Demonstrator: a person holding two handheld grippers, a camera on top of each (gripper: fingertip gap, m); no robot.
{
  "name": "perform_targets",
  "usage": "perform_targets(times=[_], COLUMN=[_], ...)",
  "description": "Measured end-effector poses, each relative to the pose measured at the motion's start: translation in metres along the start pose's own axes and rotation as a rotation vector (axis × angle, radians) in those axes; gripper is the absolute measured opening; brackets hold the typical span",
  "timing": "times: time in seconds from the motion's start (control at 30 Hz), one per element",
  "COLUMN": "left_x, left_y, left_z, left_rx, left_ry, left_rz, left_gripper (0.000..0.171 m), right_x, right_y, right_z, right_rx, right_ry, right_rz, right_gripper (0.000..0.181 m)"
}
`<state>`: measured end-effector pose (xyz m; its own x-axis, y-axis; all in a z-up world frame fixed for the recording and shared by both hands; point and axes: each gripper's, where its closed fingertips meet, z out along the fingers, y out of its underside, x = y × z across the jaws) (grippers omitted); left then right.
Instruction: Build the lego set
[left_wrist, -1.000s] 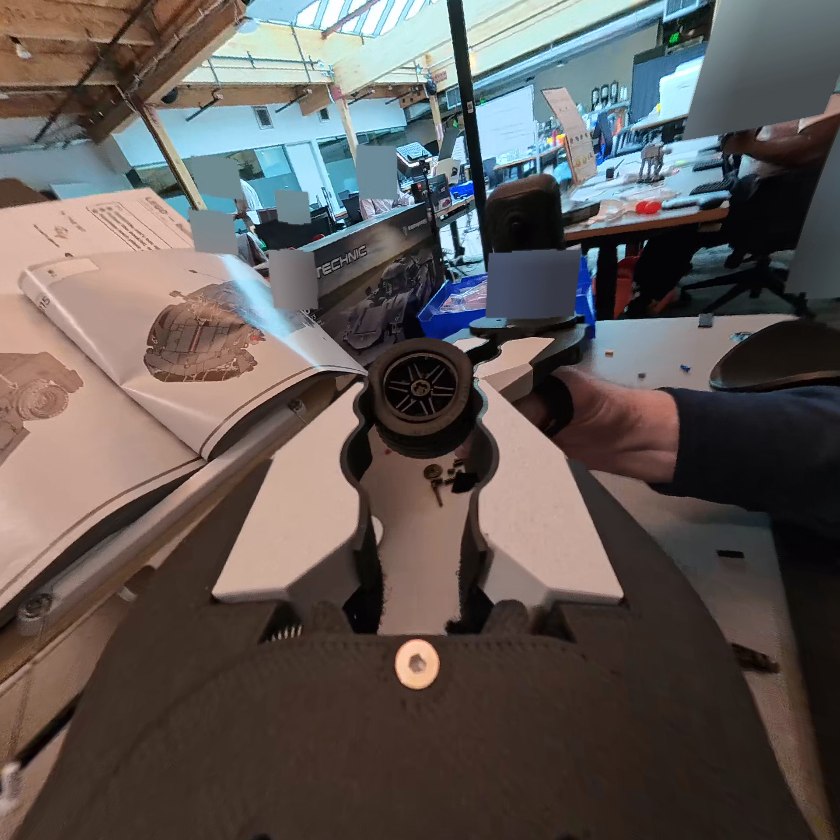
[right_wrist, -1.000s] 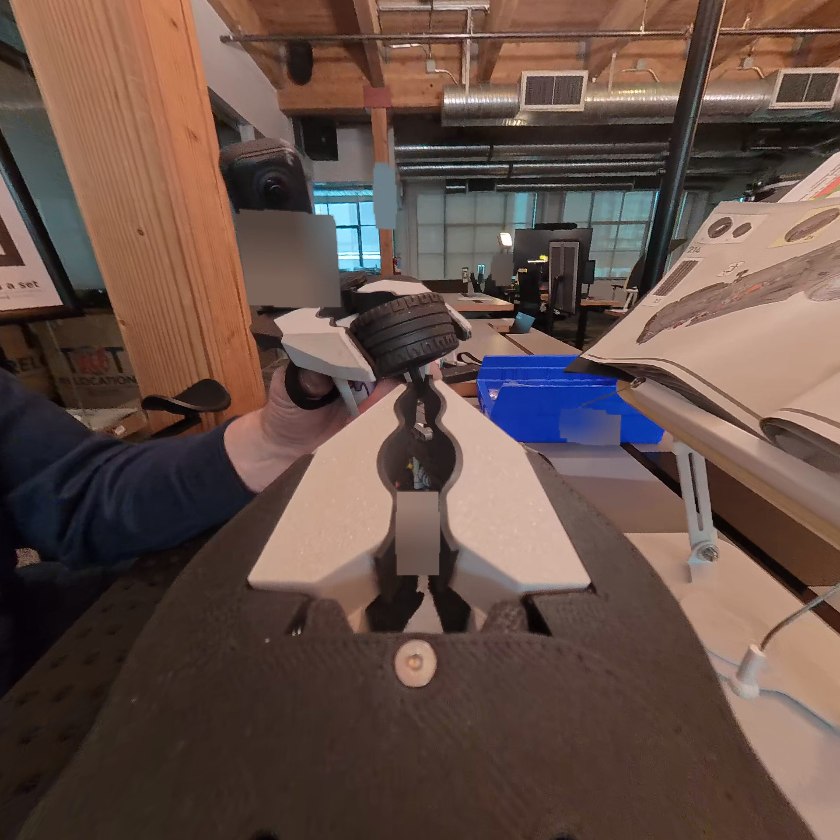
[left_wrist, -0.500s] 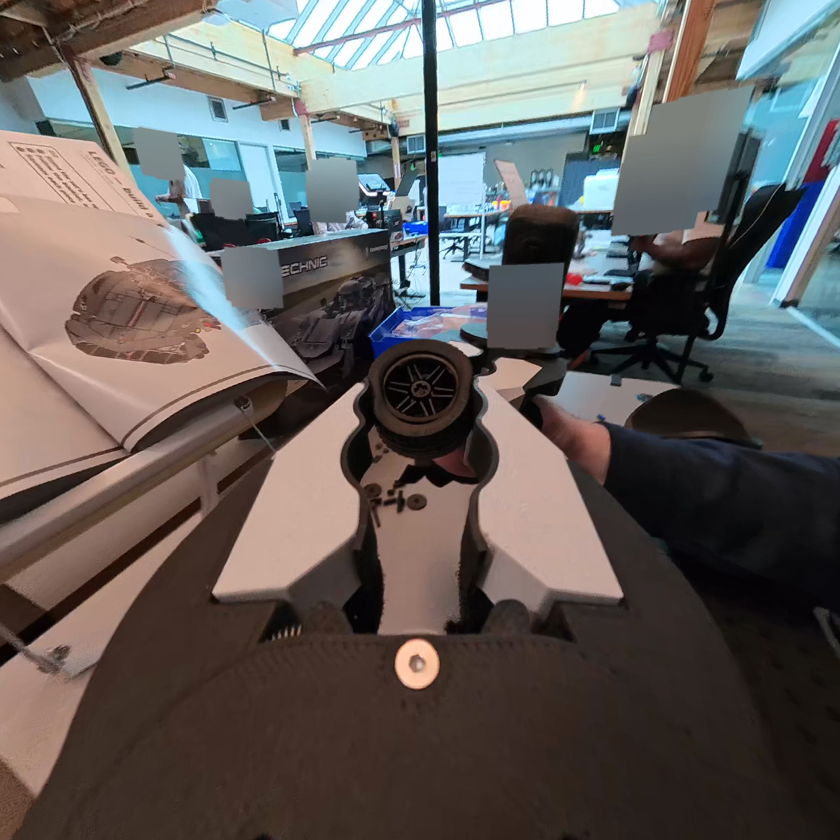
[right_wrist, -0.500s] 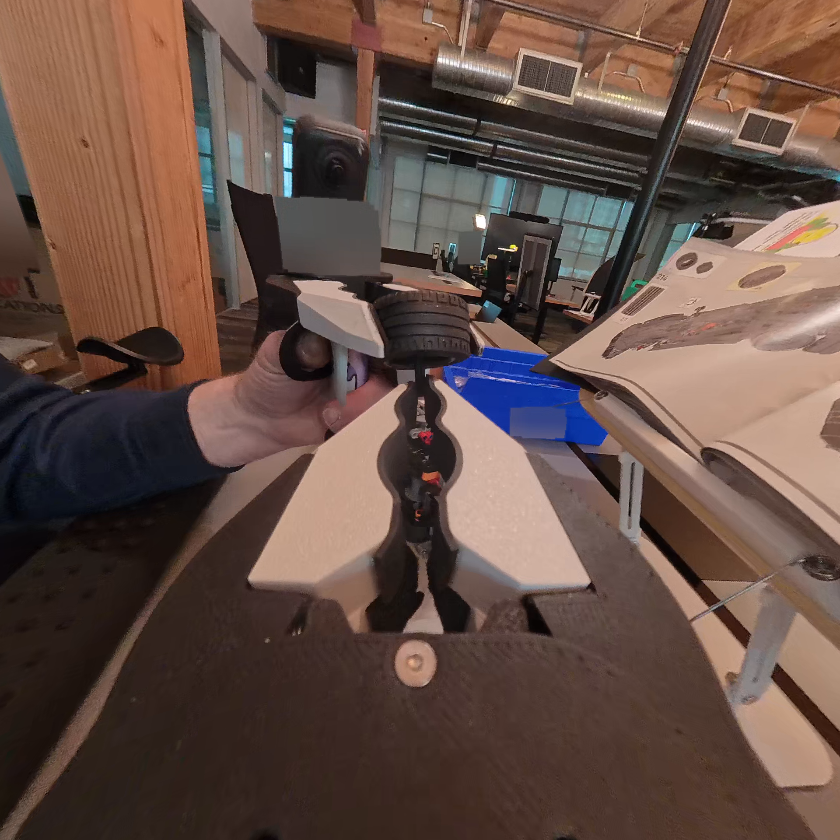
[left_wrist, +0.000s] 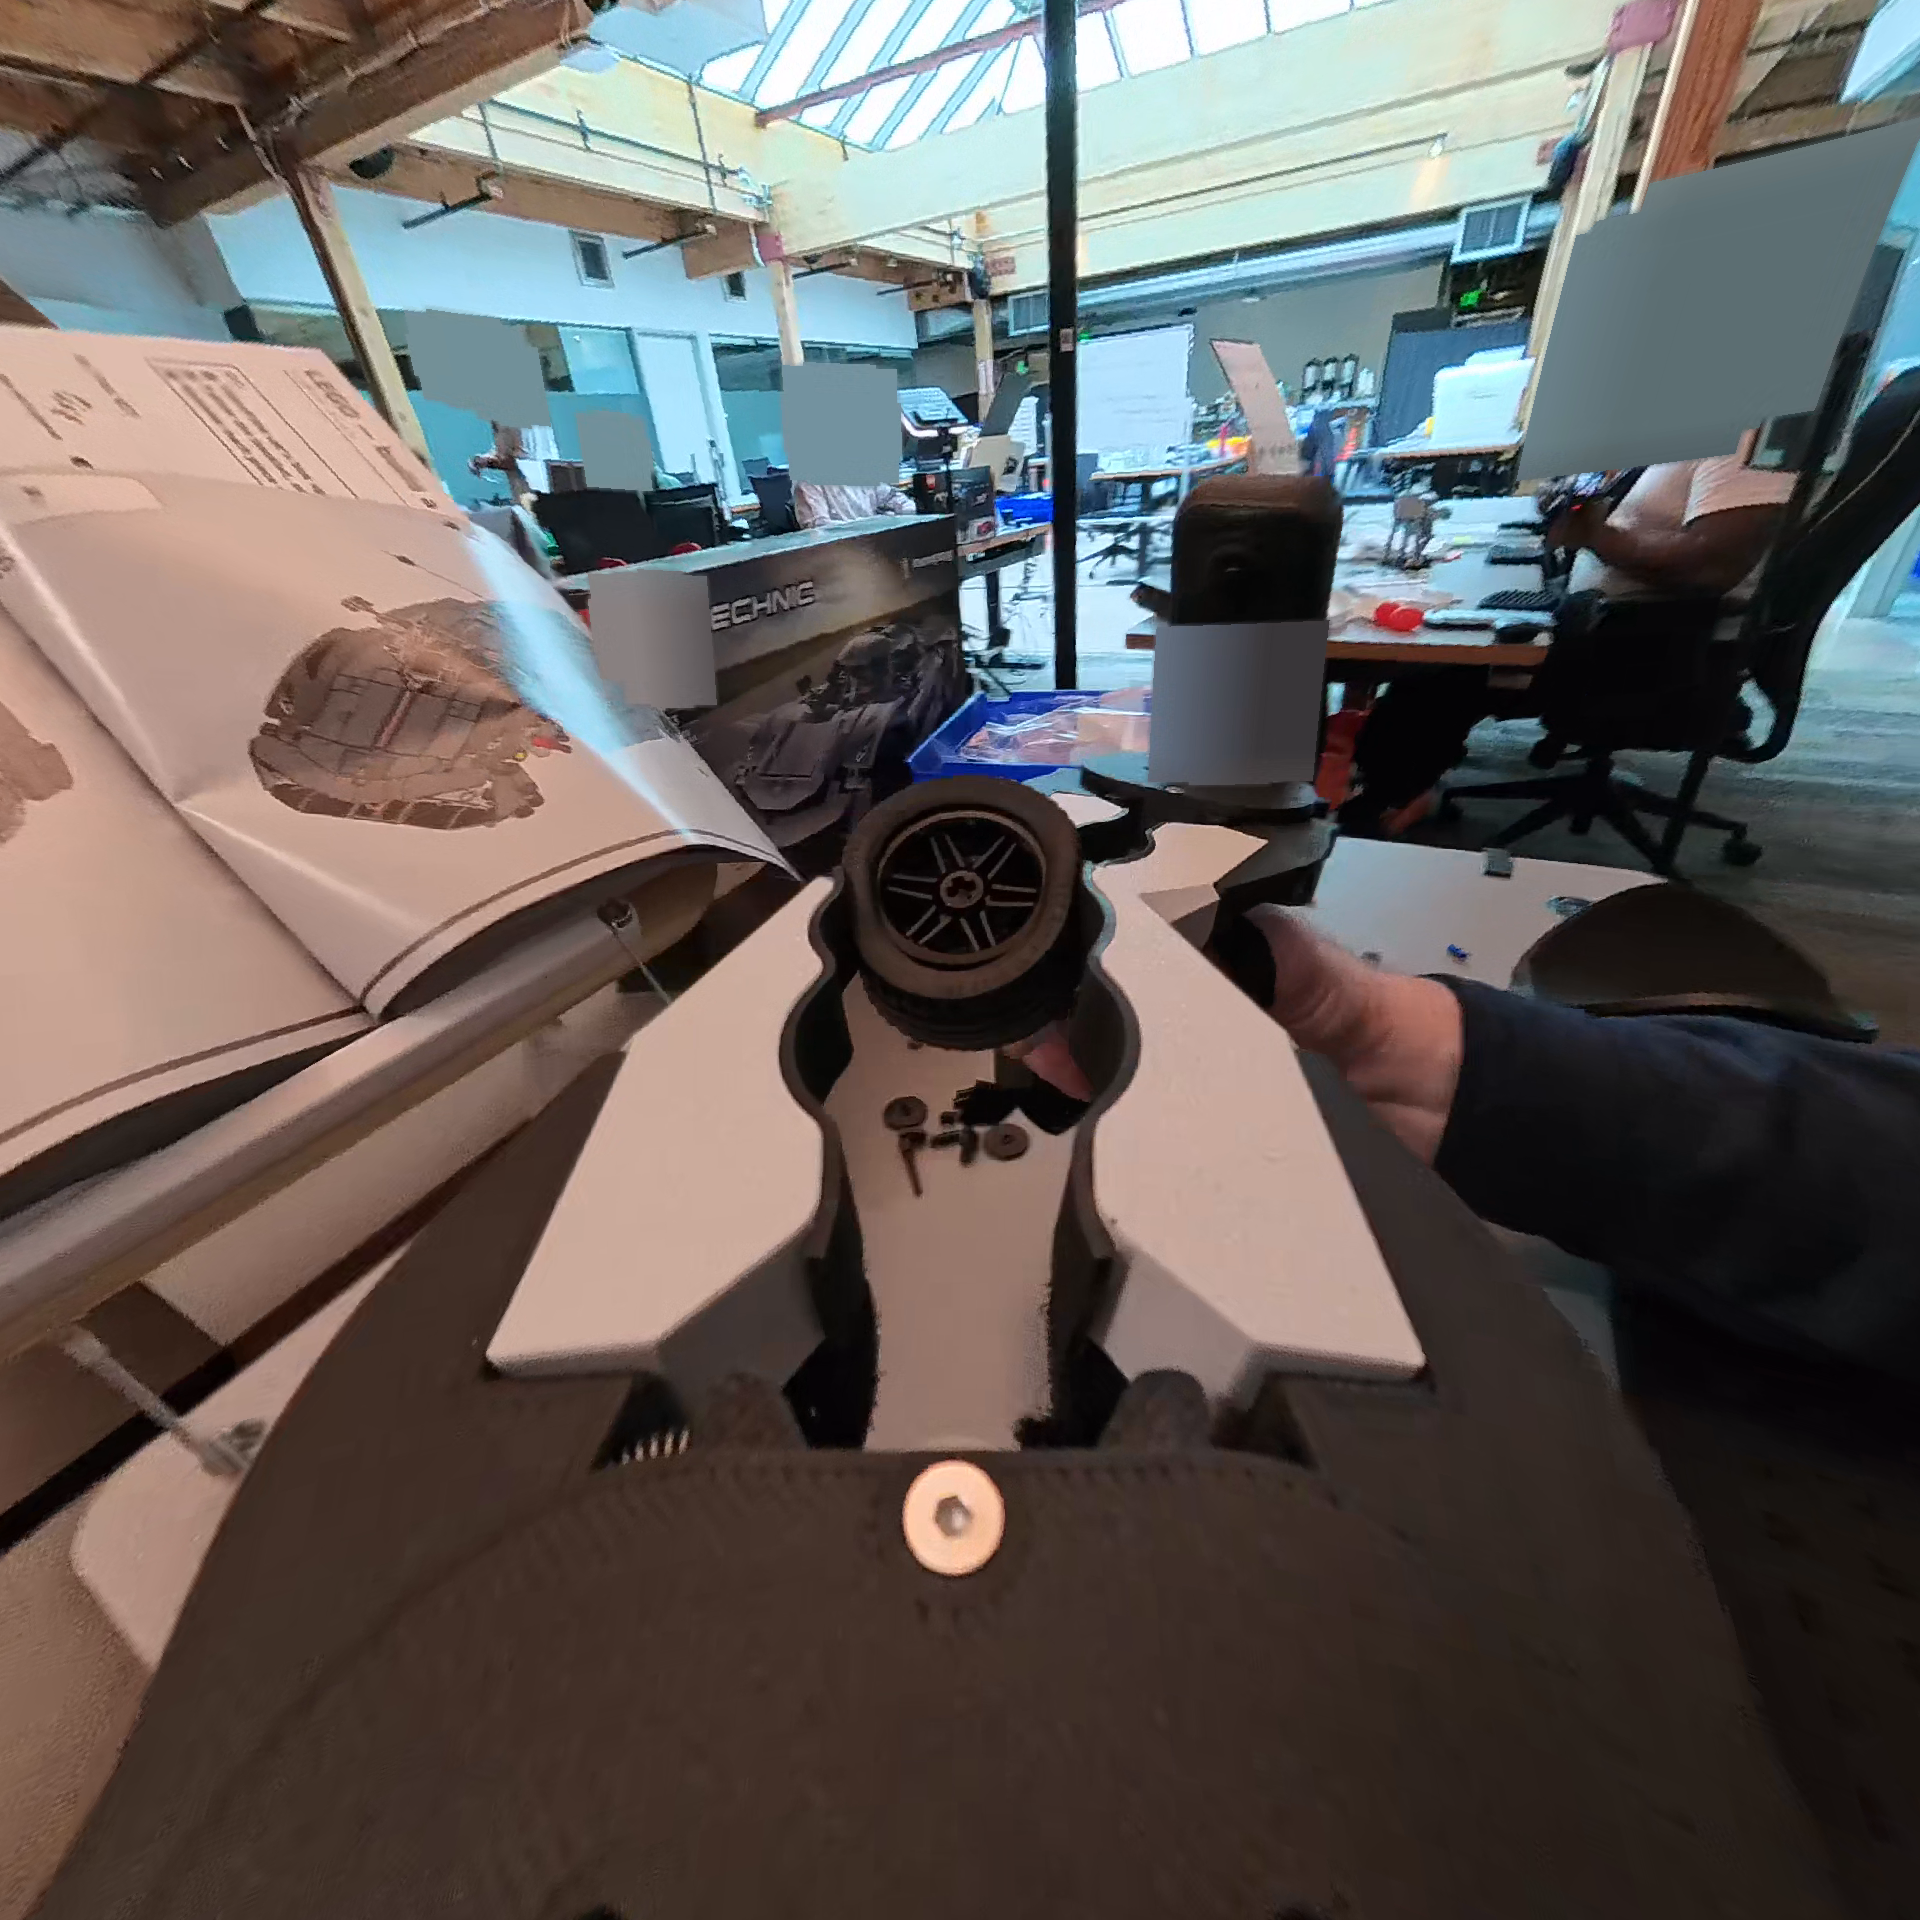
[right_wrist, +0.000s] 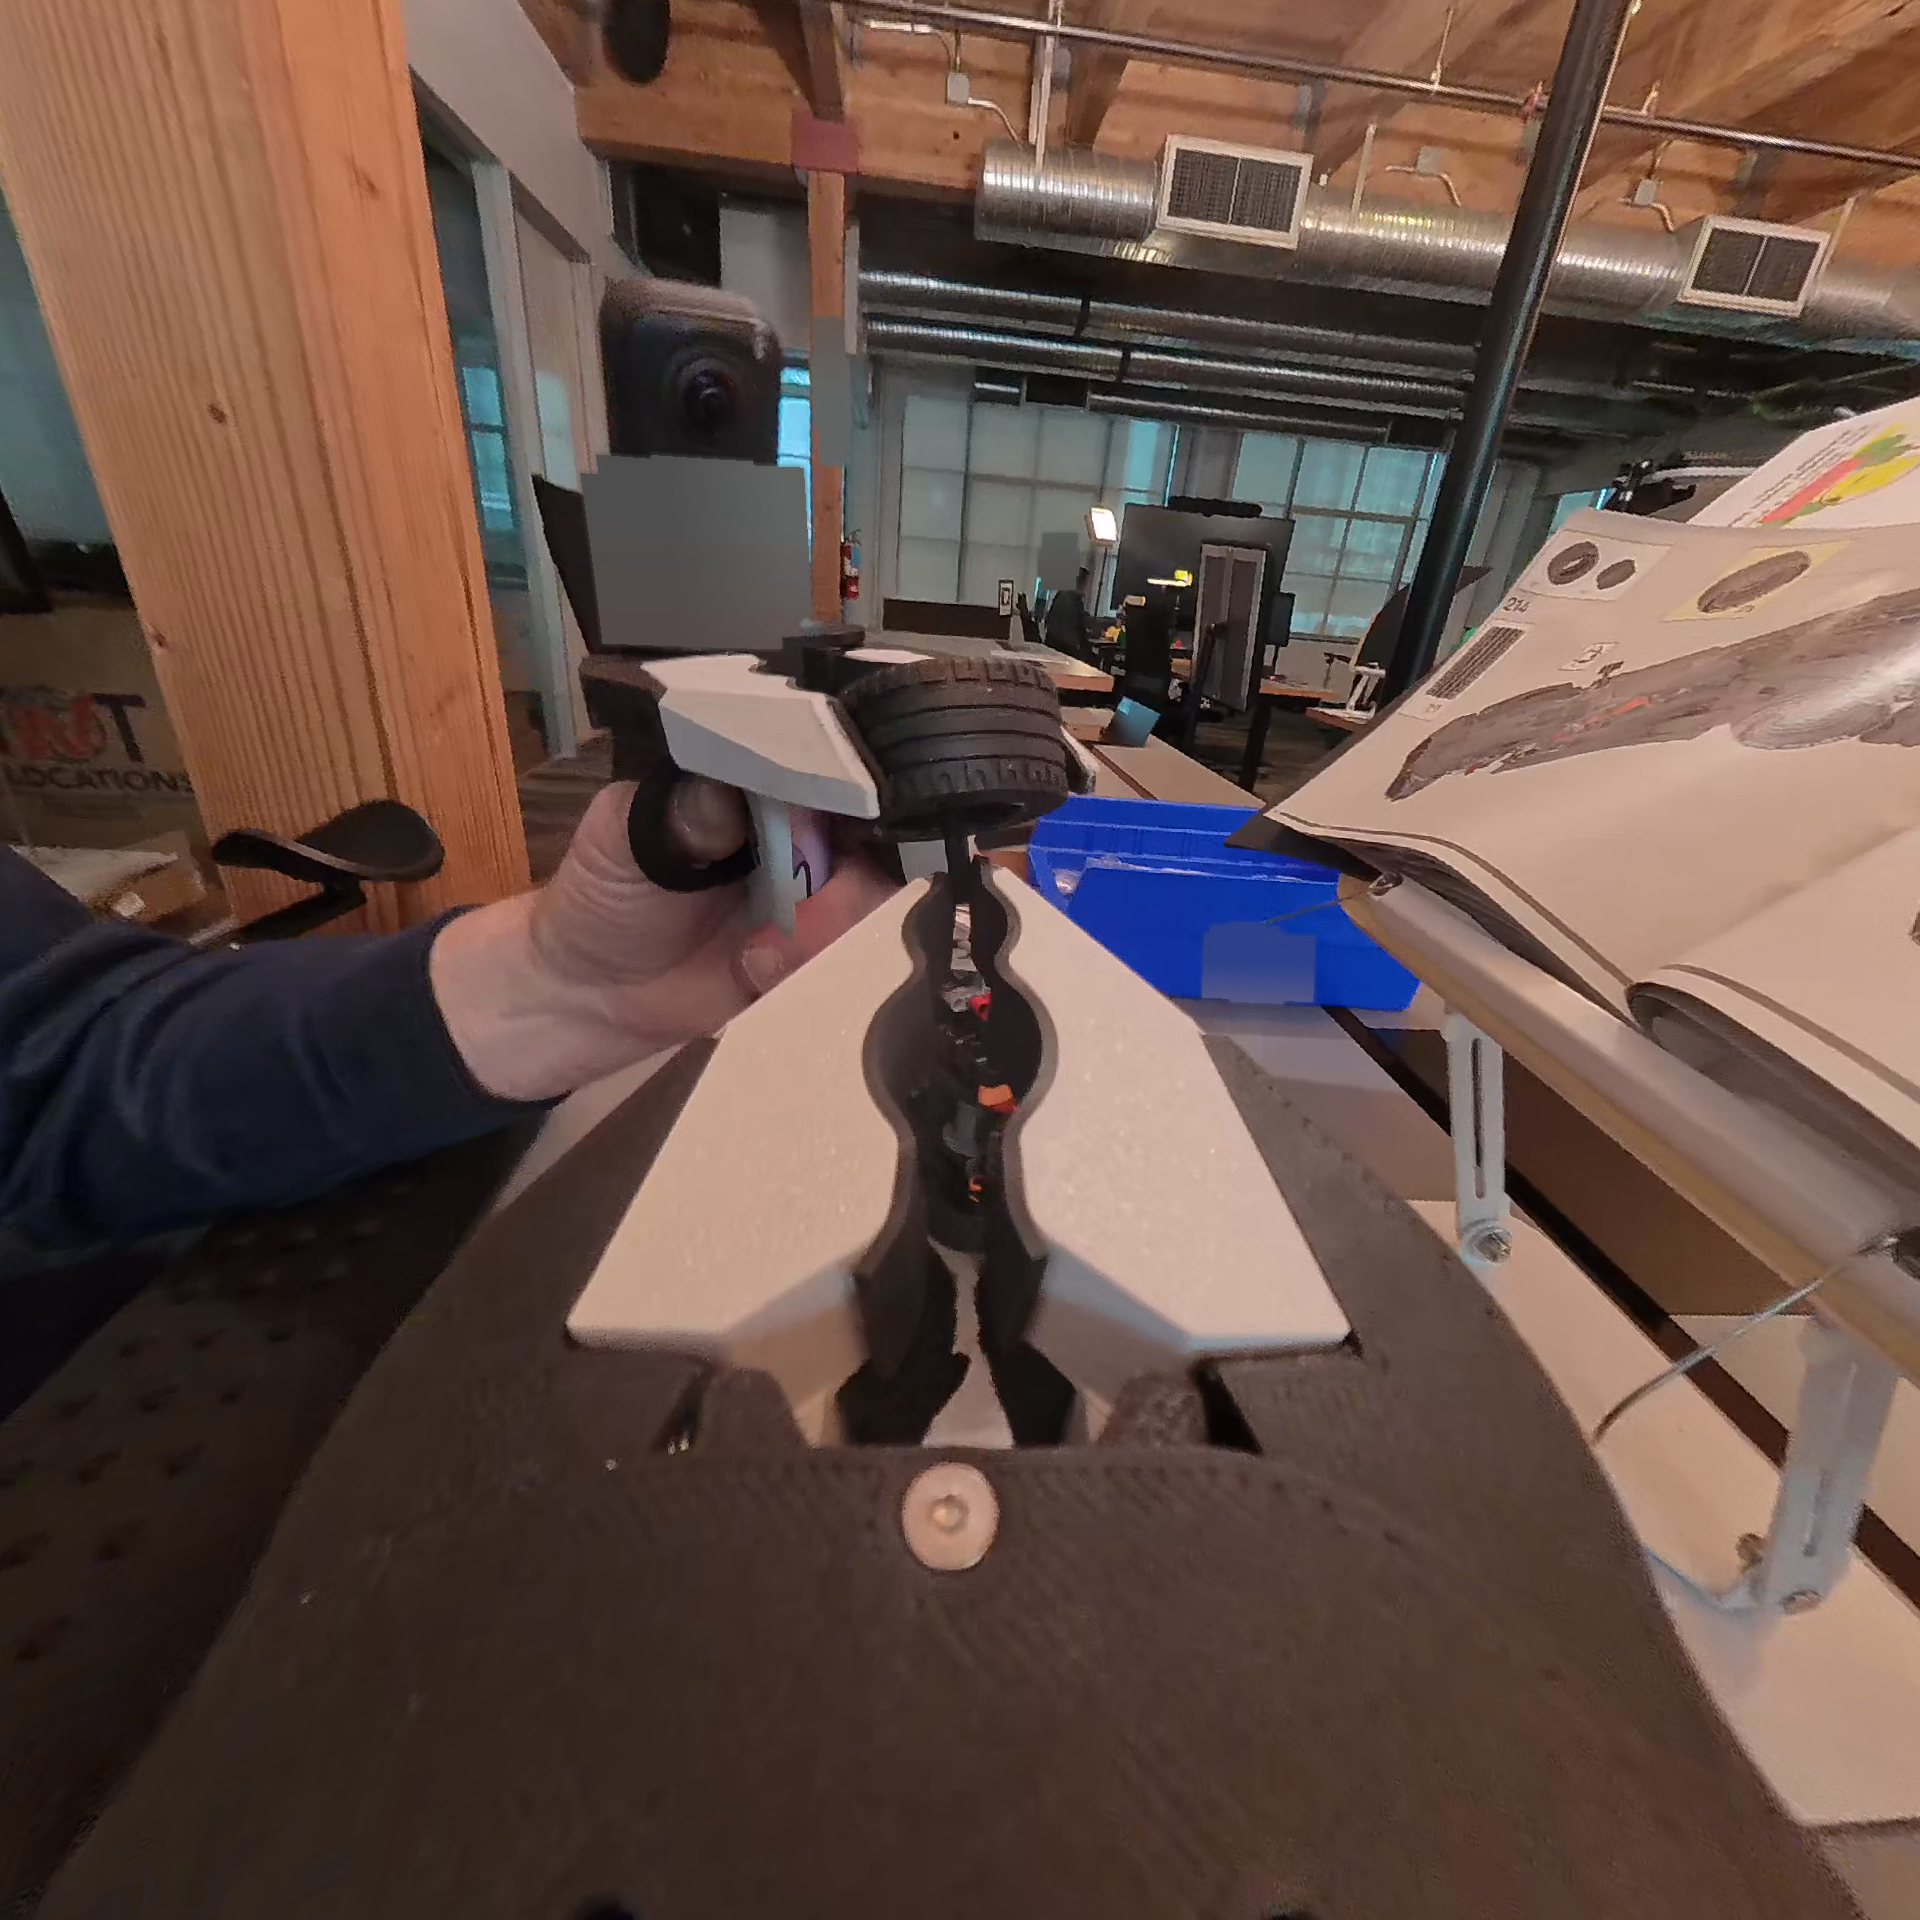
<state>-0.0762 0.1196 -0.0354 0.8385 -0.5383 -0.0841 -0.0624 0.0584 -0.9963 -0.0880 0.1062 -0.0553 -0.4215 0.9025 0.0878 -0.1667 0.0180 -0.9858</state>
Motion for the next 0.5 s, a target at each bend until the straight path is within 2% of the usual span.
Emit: perform_targets(times=[0.1,0.27,0.37,0.5], left_x=[-0.0008,0.0021,-0.0023,-0.0031], left_y=[0.0016,-0.0023,-0.0021,-0.002], left_z=[0.0,0.0028,0.0014,0.0007], left_rx=[0.002,-0.044,-0.026,0.013], left_ry=[0.002,-0.125,-0.121,-0.04], left_rz=[-0.018,0.192,0.126,-0.021], left_gripper=[0.037,0.037,0.037,0.037], right_x=[0.0009,0.001,0.0025,0.0016], right_y=[0.0008,-0.0036,-0.0014,-0.0016], right_z=[-0.0009,-0.0022,0.0002,-0.0012], right_rx=[-0.012,0.047,0.053,0.024], right_ry=[0.009,-0.025,-0.023,-0.006], right_rz=[-0.011,0.062,0.078,0.029], right_gripper=[0.002,0.002,0.002,0.002])
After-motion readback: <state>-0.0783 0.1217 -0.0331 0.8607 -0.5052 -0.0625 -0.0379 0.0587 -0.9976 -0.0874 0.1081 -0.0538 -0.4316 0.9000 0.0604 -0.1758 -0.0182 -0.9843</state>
